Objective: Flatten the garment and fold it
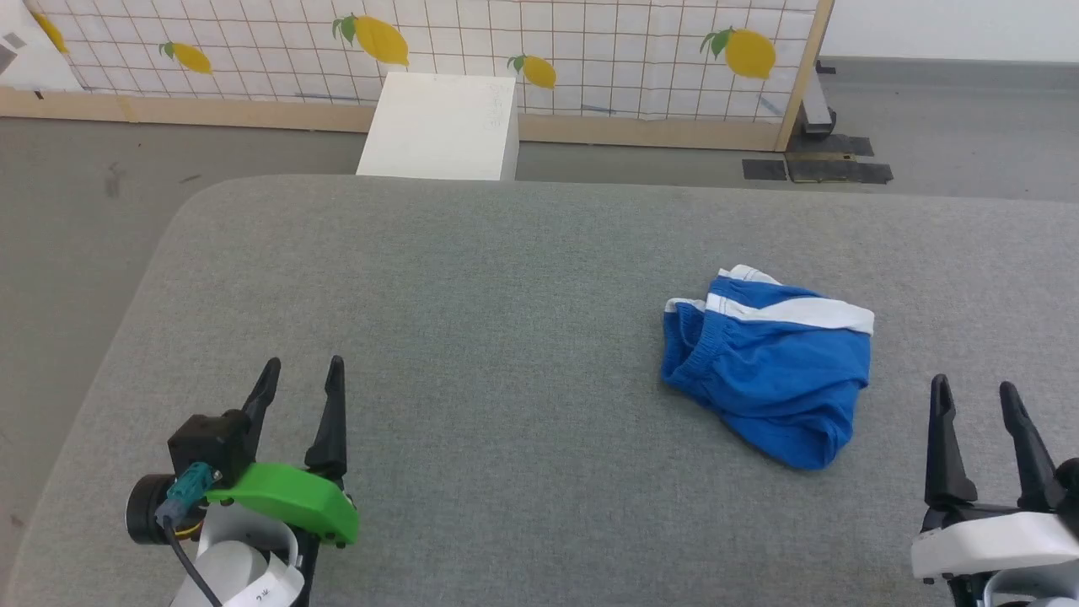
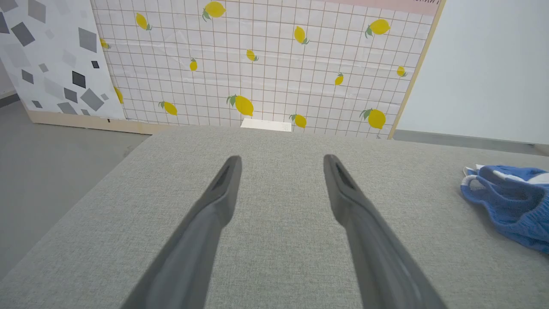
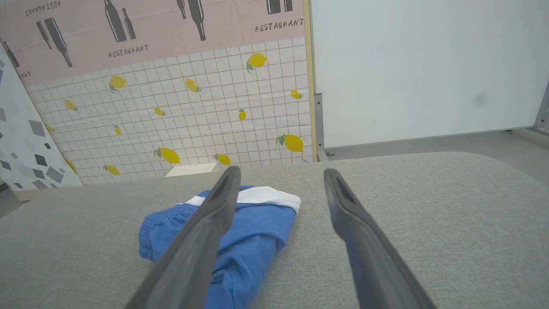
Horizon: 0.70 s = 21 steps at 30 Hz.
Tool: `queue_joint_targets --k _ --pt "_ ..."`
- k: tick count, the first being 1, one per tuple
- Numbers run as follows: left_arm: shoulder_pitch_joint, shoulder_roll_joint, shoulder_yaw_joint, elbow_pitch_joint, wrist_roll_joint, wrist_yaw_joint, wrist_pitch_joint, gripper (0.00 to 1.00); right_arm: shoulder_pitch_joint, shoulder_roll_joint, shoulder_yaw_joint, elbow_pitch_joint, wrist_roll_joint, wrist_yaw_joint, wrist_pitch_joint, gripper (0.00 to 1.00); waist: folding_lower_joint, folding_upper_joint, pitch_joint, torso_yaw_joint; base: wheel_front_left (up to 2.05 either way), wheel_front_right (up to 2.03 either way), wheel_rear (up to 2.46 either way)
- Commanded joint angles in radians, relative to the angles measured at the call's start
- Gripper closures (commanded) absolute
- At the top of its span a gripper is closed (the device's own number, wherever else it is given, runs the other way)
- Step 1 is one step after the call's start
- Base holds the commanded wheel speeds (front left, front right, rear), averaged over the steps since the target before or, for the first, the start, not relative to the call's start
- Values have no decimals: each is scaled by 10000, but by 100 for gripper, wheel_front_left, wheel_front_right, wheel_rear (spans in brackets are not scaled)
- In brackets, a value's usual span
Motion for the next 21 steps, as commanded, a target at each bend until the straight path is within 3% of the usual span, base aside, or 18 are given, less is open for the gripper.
queue_joint_targets --k 1,21 --pt "131 71 -23 20 128 107 3 0 101 26 44 61 -36 -13 79 0 1 0 3 7 0 0 0" --pt "62 194 -181 -147 89 250 62 0 -16 29 47 300 140 -13 418 0 1 0 84 -19 0 0 0"
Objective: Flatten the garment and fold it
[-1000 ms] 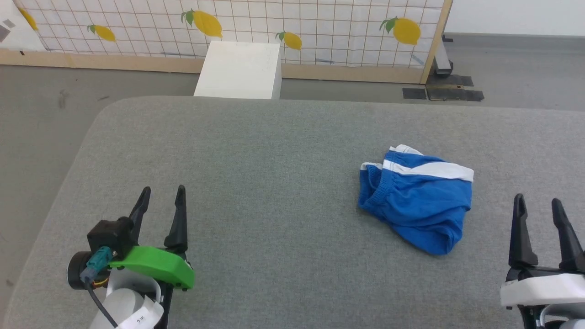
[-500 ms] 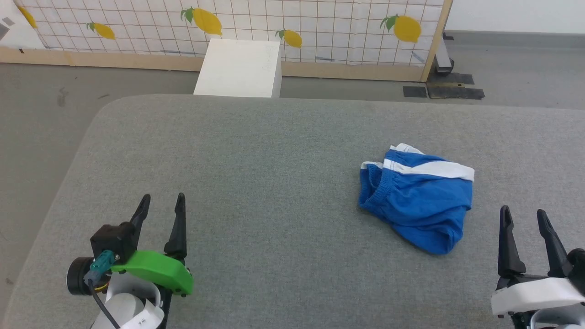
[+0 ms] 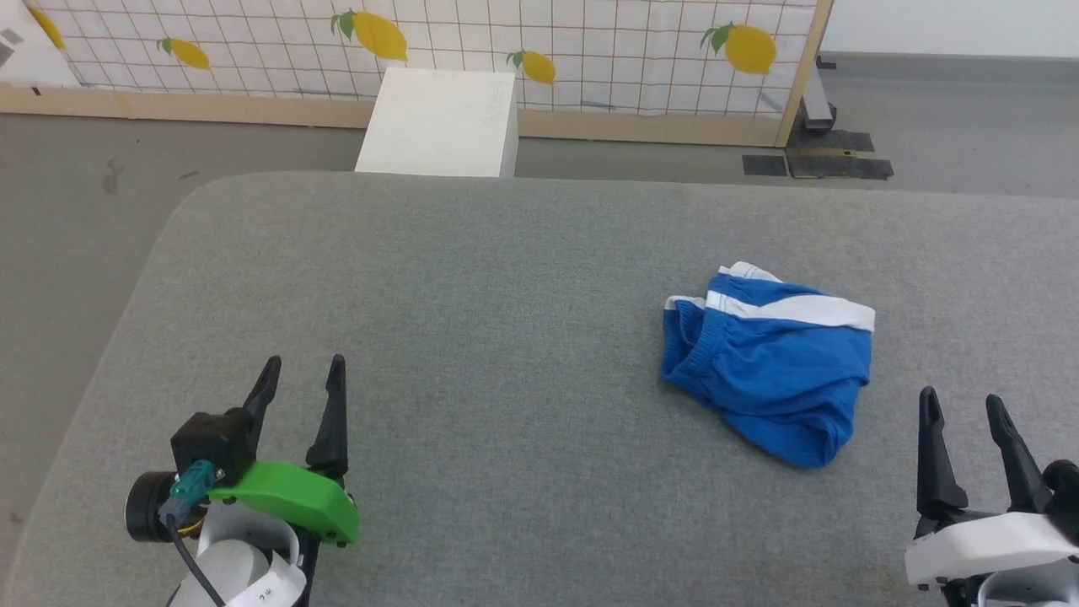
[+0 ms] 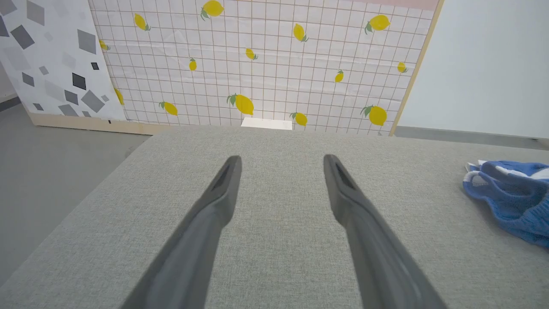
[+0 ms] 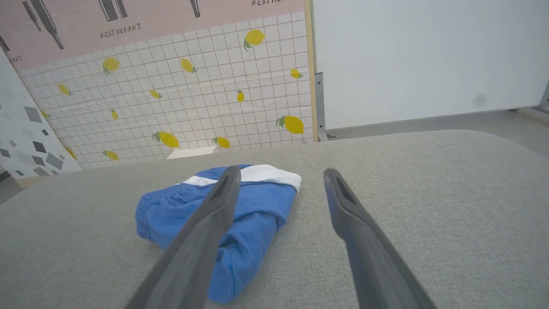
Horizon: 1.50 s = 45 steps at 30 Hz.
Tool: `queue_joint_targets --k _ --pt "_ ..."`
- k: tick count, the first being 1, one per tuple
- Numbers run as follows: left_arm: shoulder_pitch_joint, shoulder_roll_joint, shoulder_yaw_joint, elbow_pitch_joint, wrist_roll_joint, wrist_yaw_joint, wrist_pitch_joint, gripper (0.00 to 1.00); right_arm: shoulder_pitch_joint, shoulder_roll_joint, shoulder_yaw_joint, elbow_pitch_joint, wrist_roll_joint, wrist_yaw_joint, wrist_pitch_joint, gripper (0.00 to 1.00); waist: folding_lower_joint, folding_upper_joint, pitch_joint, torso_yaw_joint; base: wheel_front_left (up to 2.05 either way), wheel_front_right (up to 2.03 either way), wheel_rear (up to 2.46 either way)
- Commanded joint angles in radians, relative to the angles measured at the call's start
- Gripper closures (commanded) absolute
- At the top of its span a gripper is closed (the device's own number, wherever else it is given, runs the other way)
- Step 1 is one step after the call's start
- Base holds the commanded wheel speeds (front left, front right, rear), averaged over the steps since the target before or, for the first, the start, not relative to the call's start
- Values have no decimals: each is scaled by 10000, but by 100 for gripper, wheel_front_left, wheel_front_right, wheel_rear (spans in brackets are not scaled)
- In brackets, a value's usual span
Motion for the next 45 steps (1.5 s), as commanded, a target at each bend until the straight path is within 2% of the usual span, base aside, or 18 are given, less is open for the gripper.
queue_joint_targets --k 1,4,7,8,9,16,22,28,39,40,41,45 --pt "53 80 -9 -53 72 77 6 0 -72 23 -57 41 91 -13 115 0 1 0 32 -4 0 0 0" --pt "34 94 2 -115 22 67 -1 0 -376 23 -265 127 216 -13 759 0 1 0 111 -20 0 0 0" --pt "-19 108 14 -216 -2 70 -10 0 -943 23 -429 144 242 -13 1907 0 1 0 262 -35 0 0 0" --pt "-41 113 13 -259 -10 63 -14 0 -1194 -14 -442 150 225 -13 2534 0 1 0 325 -36 0 0 0" --pt "-90 119 -1 -349 -18 43 -19 0 -1713 -79 -533 151 274 -13 3747 0 1 0 476 -22 0 0 0" --pt "-442 128 -32 -639 -42 -60 -45 0 -3573 -632 -473 278 -374 -13 8033 0 1 0 1235 148 0 0 0" --pt "-773 164 33 -780 -52 -172 -74 0 -4670 -720 -145 529 -1004 -13 10552 0 1 0 1997 254 0 0 0" --pt "-1096 132 80 -845 8 -276 -97 0 -5070 -553 -7 734 -1619 -13 11752 0 1 0 2559 386 0 0 0" --pt "-1288 -27 224 -866 136 -439 -110 0 -5001 -377 355 1374 -1729 -13 11844 0 1 0 2808 442 0 0 0" --pt "-1296 -47 238 -865 151 -459 -110 0 -4980 -379 373 1441 -1690 -13 11857 14 1 0 2815 444 0 0 0" --pt "-1313 -94 282 -853 187 -505 -111 0 -4954 -425 420 1539 -1626 -13 11833 100 1 0 2821 442 0 0 0" --pt "-1318 -158 349 -791 239 -572 -111 0 -4988 -558 447 1555 -1513 -13 11697 100 1 0 2745 424 0 0 0"
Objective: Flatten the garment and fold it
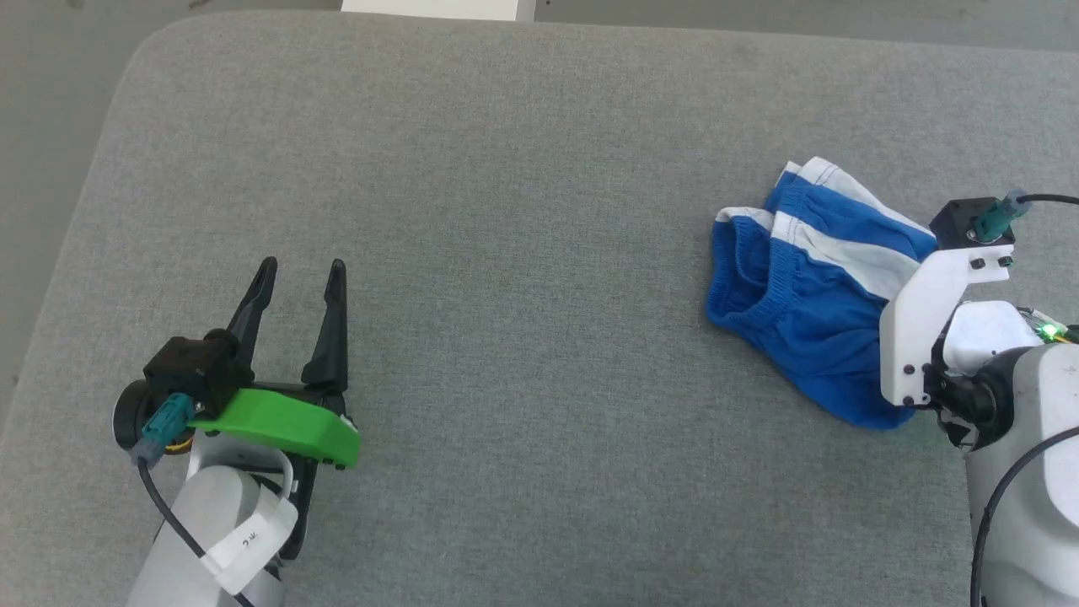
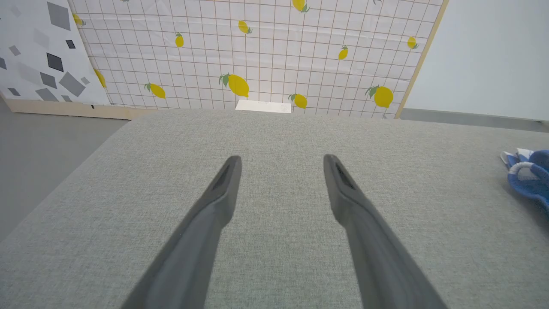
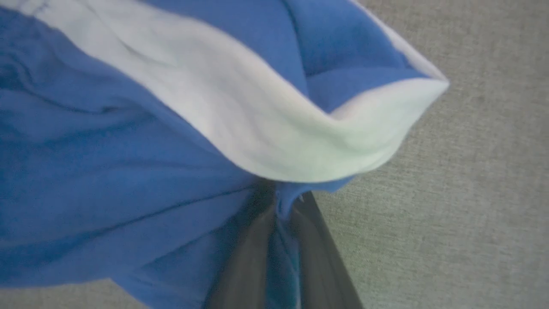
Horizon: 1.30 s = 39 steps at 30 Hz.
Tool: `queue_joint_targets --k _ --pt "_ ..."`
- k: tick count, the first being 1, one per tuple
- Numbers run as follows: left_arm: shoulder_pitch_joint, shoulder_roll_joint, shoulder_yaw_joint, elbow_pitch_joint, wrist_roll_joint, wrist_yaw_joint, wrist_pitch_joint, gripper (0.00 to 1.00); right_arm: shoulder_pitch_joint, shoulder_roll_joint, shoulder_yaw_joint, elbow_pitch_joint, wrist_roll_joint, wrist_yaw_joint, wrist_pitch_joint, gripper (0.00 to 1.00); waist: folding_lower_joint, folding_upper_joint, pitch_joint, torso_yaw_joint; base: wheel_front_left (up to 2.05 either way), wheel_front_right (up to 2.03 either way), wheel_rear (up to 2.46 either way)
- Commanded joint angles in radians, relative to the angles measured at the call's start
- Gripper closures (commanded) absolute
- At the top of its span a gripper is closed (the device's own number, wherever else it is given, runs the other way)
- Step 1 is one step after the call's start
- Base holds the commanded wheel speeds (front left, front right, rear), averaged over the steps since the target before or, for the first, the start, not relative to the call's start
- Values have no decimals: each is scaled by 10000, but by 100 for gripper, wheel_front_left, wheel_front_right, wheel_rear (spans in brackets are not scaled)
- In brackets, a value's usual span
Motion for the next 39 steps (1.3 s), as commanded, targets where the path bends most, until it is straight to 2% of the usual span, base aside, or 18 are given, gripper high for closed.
queue_joint_targets --k 1,9,17,22,31,35,39 --pt "-167 -67 61 30 65 -43 -77 0 46 -73 3 202 46 -17 -85 100 -1 0 -83 -18 0 0 0" --pt "137 -237 175 210 183 -62 -77 0 -75 -490 519 -362 607 -17 -661 100 -1 0 -917 -58 0 0 0" --pt "564 -335 212 238 246 7 -77 0 431 -1109 1111 -1126 1260 -17 -195 100 -1 0 -1689 -256 0 0 0" --pt "765 -318 197 139 218 23 -77 0 722 -1326 1248 -1256 1438 -17 150 100 -1 0 -1746 -700 0 0 0" --pt "516 -78 187 -385 107 -111 -20 0 789 -2186 1230 -1246 1568 -17 691 100 -1 0 -574 -2195 0 0 0" --pt "161 188 120 -891 188 -204 165 0 646 -2670 708 -1109 1444 -17 618 100 -1 0 359 -2639 0 0 0" --pt "-181 583 153 -1609 243 -290 439 0 362 -2947 -259 -994 1207 -17 301 100 -1 0 1432 -2790 0 0 0"
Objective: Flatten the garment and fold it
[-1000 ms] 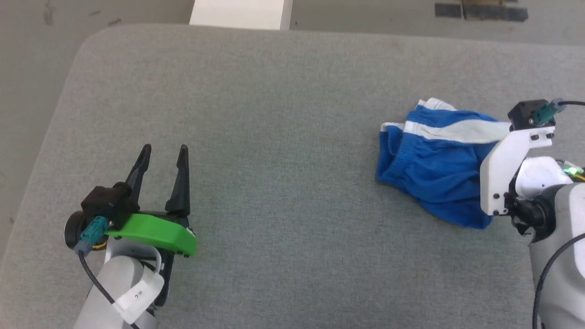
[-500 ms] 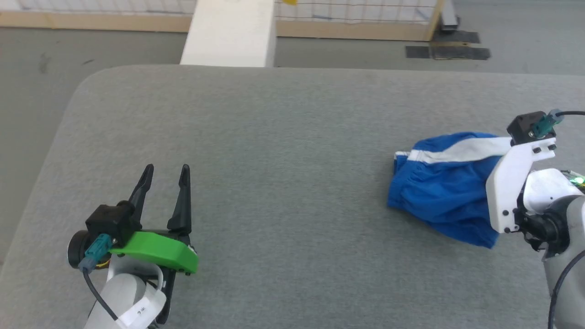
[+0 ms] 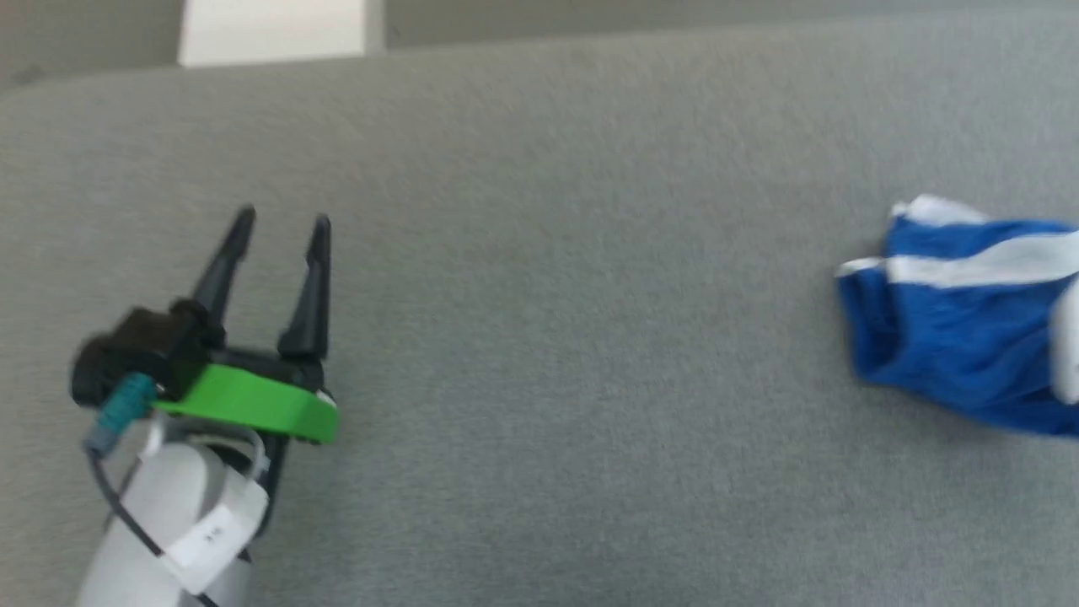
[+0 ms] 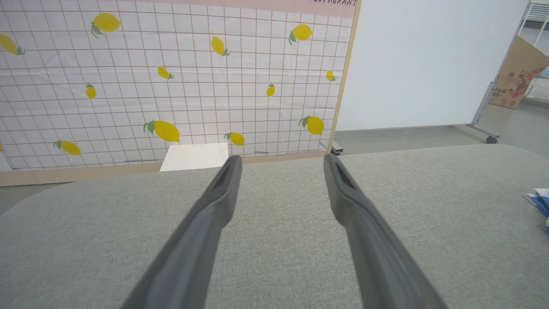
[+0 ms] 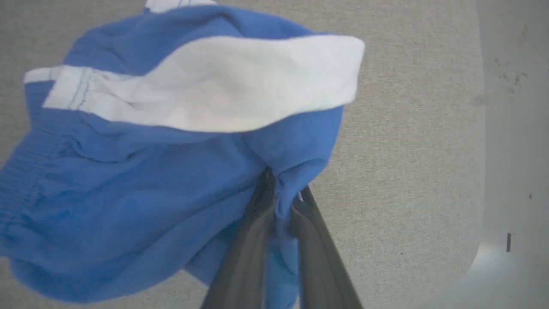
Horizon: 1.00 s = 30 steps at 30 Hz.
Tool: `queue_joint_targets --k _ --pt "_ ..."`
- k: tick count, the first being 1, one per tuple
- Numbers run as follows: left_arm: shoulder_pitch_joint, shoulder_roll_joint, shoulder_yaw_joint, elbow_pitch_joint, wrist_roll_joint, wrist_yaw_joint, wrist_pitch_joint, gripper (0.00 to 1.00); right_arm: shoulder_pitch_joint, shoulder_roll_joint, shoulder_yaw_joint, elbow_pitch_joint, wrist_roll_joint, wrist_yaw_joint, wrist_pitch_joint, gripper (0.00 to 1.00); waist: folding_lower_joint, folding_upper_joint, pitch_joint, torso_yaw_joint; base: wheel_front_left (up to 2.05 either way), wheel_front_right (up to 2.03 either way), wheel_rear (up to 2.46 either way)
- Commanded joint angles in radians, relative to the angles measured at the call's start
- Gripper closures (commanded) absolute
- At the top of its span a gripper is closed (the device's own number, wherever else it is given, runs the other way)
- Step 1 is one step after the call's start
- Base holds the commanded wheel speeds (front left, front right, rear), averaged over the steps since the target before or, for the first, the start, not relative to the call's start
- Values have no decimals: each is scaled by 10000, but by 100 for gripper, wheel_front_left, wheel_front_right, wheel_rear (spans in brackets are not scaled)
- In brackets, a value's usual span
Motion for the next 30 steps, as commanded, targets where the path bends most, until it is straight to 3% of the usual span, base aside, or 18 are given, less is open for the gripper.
queue_joint_targets --k 1,12,18,19,20,27,30 --pt "-207 223 36 -217 87 -57 90 0 -263 -56 -365 36 -170 -15 -146 100 0 0 1813 -703 0 0 0" --pt "-383 1349 744 -2173 177 65 745 0 -1295 -24 -3494 -86 -1377 -15 -813 100 0 0 3516 -584 0 0 0" --pt "-201 1688 1033 -2858 154 187 1044 0 -1775 96 -4245 -149 -1963 -15 -1168 100 0 0 3784 -659 0 0 0" --pt "-186 1712 1047 -2904 150 198 1077 0 -1823 113 -4286 -122 -2009 -15 -1202 67 0 0 3801 -676 0 0 0" --pt "-174 1737 1062 -2949 150 216 1110 0 -1887 113 -4363 -122 -2090 -15 -1291 0 0 0 3814 -707 0 0 0" --pt "-72 1762 1066 -2888 117 294 1136 0 -2194 -44 -4525 -136 -2144 -15 -1661 0 0 0 3476 -899 0 0 0" --pt "18 1637 968 -2542 87 358 1015 0 -2551 -257 -4041 -497 -1442 -15 -2429 0 0 0 2780 -1019 0 0 0"
